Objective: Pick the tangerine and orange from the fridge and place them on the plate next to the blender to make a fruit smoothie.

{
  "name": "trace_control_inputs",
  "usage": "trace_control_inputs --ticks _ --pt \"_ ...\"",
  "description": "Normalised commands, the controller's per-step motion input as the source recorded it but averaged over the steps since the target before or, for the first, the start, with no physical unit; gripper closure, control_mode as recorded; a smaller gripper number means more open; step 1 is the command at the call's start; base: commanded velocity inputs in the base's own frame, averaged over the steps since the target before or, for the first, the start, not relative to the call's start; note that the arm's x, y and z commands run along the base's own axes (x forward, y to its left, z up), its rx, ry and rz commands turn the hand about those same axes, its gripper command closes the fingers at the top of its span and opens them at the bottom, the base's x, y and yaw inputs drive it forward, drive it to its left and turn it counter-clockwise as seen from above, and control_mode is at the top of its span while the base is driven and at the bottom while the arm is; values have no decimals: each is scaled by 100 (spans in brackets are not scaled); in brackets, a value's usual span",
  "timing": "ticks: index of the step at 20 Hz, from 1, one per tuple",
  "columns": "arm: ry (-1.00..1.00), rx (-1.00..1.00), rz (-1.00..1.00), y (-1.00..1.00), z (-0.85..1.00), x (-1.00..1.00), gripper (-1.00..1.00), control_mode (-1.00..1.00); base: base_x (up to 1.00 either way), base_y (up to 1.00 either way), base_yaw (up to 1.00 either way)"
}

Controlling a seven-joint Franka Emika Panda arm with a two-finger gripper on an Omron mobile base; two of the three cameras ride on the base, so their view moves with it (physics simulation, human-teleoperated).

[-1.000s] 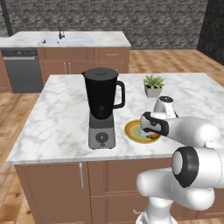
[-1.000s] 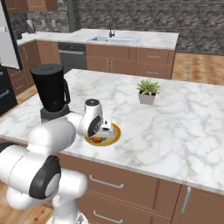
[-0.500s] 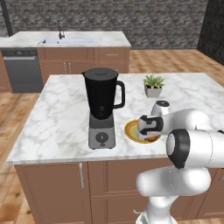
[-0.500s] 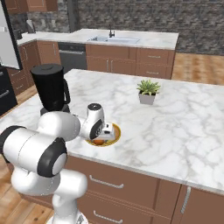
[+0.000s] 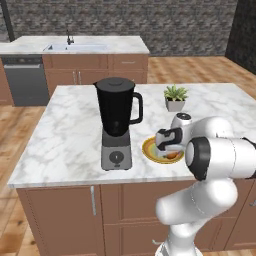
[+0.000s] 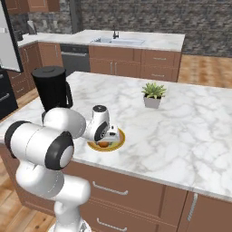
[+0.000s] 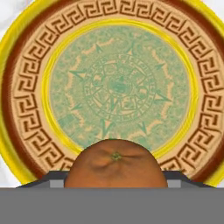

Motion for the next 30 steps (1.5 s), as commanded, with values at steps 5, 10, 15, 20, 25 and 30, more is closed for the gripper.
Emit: trace_control_inputs --ticks 5,10,15,20,25,30 --pt "0 0 3 0 -23 24 -100 -100 0 0 0" --pt "-4 0 2 0 12 -7 -100 -100 0 0 0" --pt "-13 -1 3 0 68 -45 -100 -100 0 0 0" --pt "-18 -2 1 0 83 -78 -100 -100 0 0 0" --pt "-10 0 -5 9 29 -100 -100 -100 0 0 0" --pt "0 0 -15 43 13 -85 -100 -100 0 0 0"
